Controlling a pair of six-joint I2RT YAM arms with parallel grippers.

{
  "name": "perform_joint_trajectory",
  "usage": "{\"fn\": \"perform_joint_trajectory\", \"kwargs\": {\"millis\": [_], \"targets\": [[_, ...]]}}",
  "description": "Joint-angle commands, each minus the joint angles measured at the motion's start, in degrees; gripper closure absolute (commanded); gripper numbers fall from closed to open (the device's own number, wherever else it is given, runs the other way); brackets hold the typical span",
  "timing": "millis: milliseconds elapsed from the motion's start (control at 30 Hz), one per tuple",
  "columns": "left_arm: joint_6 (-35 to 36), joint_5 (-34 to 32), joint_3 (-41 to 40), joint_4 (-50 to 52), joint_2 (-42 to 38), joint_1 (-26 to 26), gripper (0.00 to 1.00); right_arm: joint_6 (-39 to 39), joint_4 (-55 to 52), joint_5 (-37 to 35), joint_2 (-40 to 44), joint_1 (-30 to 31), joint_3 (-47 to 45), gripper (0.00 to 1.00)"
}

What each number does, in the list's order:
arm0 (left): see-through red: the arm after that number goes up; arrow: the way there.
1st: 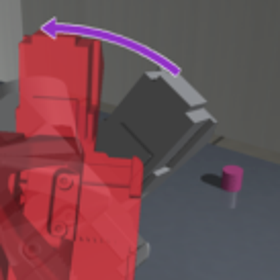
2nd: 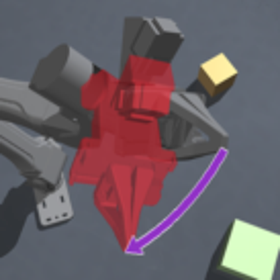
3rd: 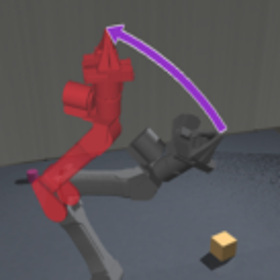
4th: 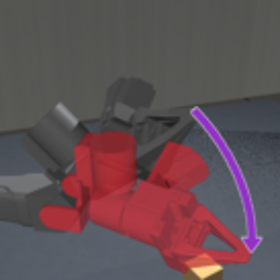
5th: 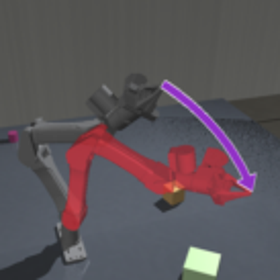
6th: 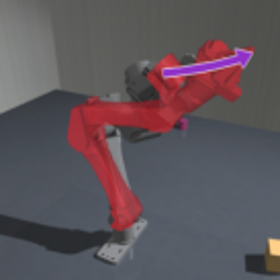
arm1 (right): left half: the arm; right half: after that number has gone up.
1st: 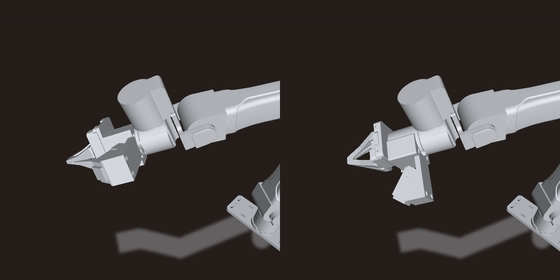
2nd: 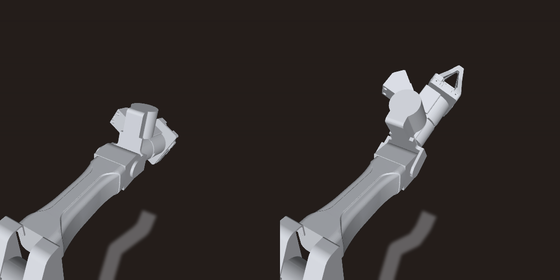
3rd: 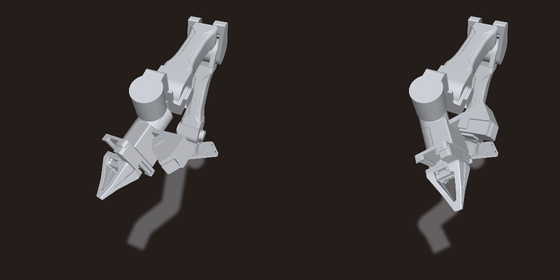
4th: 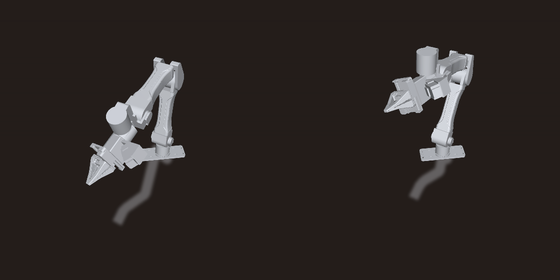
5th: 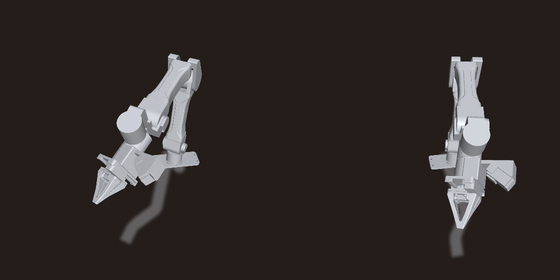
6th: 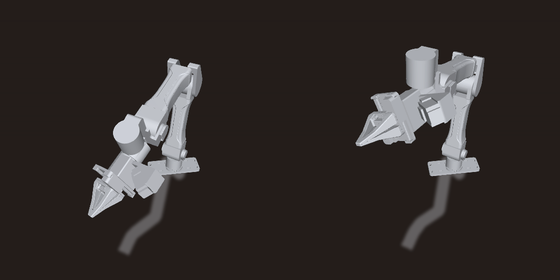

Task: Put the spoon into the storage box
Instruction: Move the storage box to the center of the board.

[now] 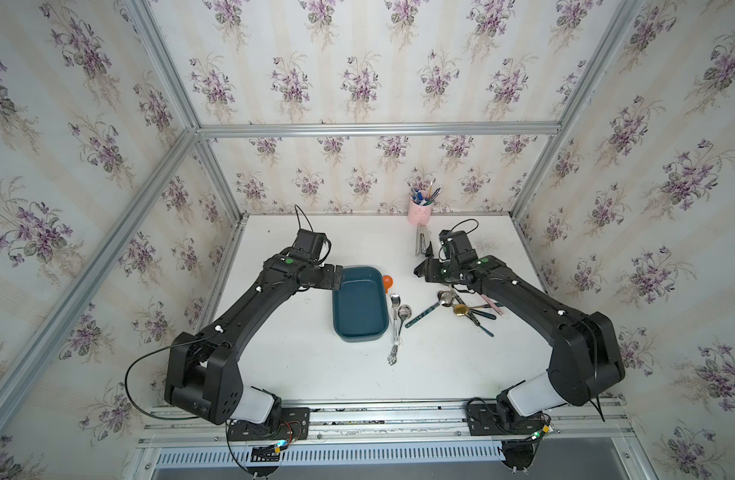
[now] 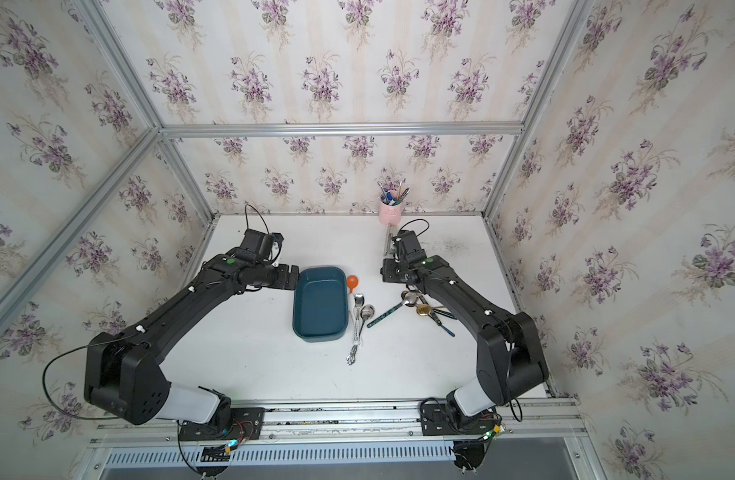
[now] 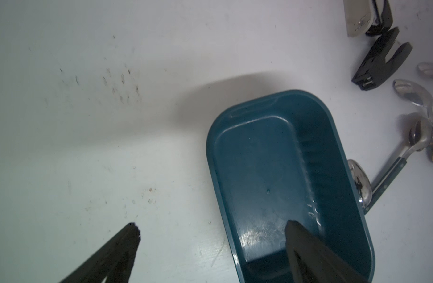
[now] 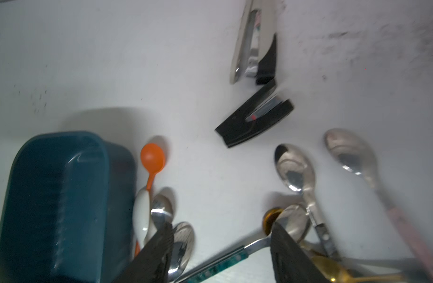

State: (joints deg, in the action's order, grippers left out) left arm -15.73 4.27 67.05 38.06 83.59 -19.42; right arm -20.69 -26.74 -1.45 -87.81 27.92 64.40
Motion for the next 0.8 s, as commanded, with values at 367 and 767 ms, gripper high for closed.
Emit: {"fn": "perform_joint_trajectory", "kwargs": {"millis": [367,767], "targets": [[-10.34,4.08,-2.33,-3.49,9.15,-0.75,0.25,-26.33,0.51,-5.92,-0.17,5.46,-12.0,0.41],[-8.18,2.99,3.68,-2.68,17.77,-0.62,0.47,-37.41,3.16,-9.34,-1.63,5.01,-15.21,0.45]]}}
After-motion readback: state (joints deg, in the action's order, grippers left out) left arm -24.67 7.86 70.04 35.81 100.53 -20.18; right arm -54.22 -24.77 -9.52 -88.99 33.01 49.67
